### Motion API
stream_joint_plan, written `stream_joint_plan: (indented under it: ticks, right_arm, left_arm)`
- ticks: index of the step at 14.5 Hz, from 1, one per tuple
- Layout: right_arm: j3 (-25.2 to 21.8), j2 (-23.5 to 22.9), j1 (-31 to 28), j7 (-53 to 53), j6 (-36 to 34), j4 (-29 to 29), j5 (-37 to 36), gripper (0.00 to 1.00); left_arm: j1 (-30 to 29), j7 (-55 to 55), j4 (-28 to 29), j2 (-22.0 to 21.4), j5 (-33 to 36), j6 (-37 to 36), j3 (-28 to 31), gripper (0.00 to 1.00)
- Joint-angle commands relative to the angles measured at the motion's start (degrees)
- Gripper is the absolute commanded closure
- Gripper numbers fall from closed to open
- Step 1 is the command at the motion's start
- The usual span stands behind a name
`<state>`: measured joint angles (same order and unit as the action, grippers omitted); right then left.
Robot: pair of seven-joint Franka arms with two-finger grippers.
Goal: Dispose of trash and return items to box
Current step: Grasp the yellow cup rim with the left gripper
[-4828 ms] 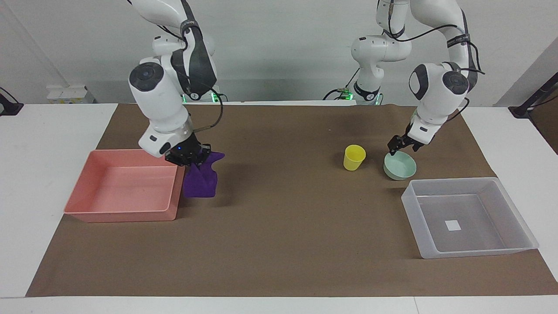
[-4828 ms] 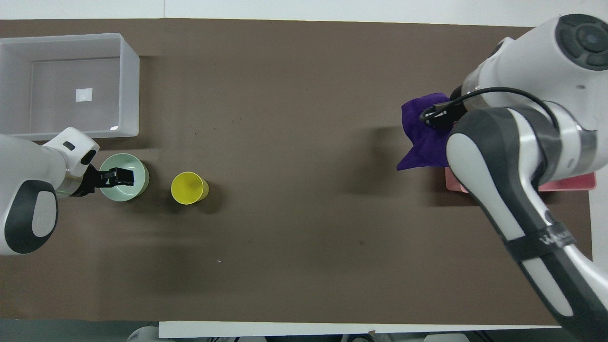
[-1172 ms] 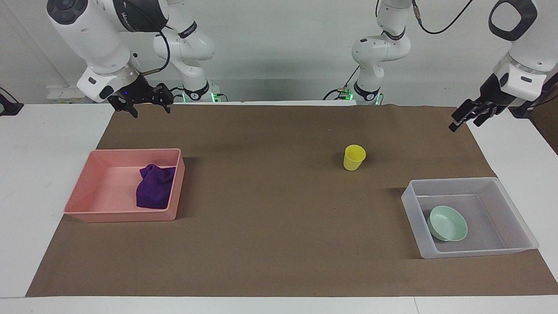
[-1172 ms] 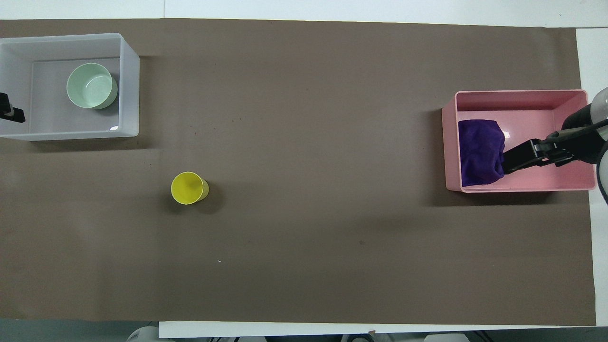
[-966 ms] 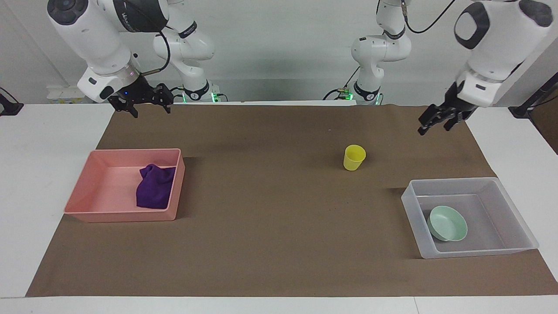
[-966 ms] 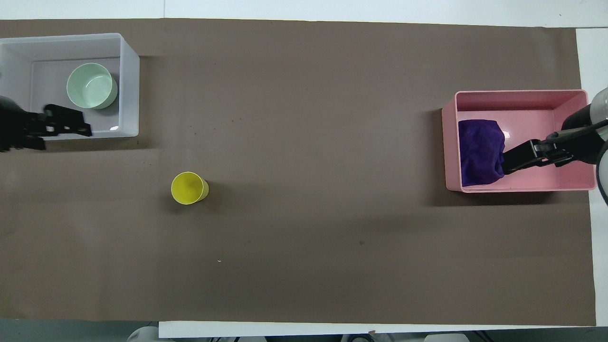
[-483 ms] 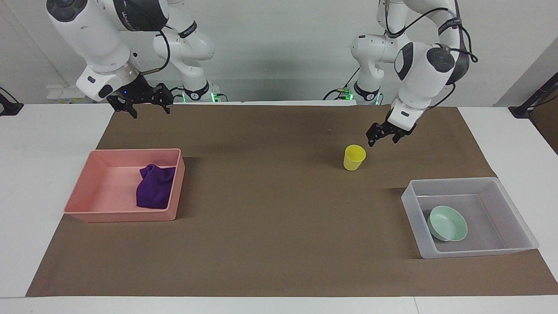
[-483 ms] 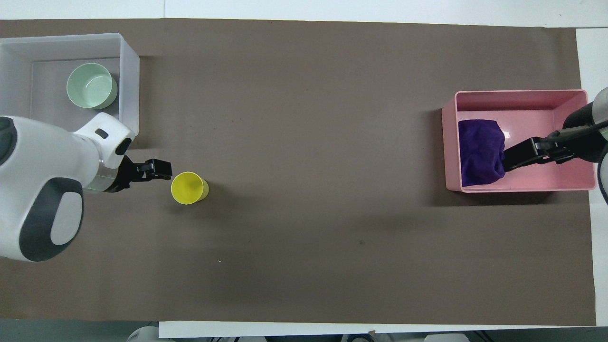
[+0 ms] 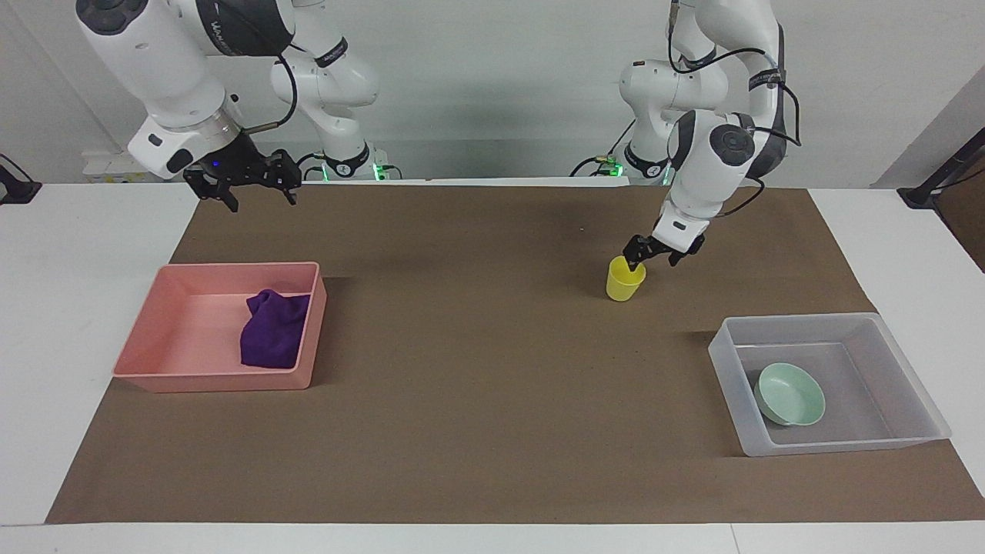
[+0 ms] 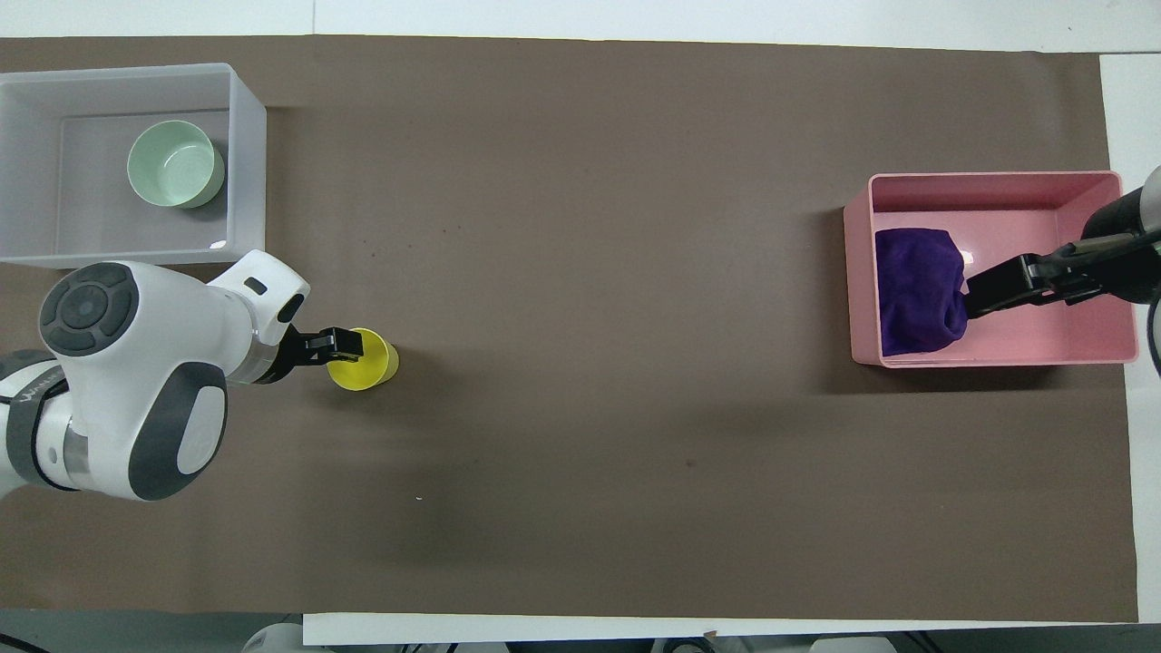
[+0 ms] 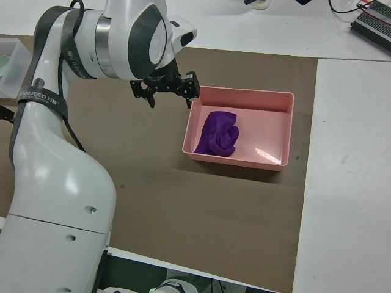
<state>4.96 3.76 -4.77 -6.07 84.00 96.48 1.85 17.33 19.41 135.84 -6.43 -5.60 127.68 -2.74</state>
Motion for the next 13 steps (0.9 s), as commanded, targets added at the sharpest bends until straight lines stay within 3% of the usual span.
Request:
stream_joint_plan:
  ticks: [1, 2, 3, 4, 6, 9, 11, 13]
  right_arm:
    - [0.32, 0.99, -0.50, -0.78, 1.16, 1.43, -0.61, 0.02]
    - [0.23, 0.99, -0.50, -0.69, 1.16, 1.43, -0.62, 0.02]
    - [0.23, 0.99, -0.50, -0.69, 1.25, 1.43, -0.62, 0.02]
    - [0.23, 0.99, -0.50, -0.69, 1.25, 1.43, -0.62, 0.02]
    - [0.23, 1.07, -0.50, -0.69, 1.08, 1.52, -0.62, 0.02]
    - [0.23, 1.07, -0.50, -0.69, 1.07, 1.52, -0.62, 0.02]
    - [0.23, 1.07, -0.59, -0.69, 1.07, 1.44, -0.62, 0.02]
    - [0.23, 1.07, -0.50, -0.69, 1.34, 1.52, -0.62, 0.02]
  left_arm:
    - [1.22, 1.07, 1.45, 1.86, 1.03, 4.94, 0.72, 0.26]
    - [1.22, 0.90, 1.45, 2.39, 1.03, 5.21, 0.80, 0.60]
    - [1.22, 0.37, 1.45, 2.39, 1.03, 5.13, 0.81, 0.78]
    - [1.22, 0.54, 1.45, 2.39, 1.03, 5.04, 0.81, 0.88]
    - [1.22, 0.81, 1.19, 2.48, 1.03, 4.43, 0.81, 0.96]
    - [1.04, 1.07, -2.49, 2.57, 1.03, -0.04, 0.89, 0.96]
    - [0.17, 1.07, -9.15, 2.22, 0.95, -6.62, 1.24, 0.99]
    - [-4.38, 0.72, -19.59, 2.56, 0.95, -13.91, 1.25, 0.99]
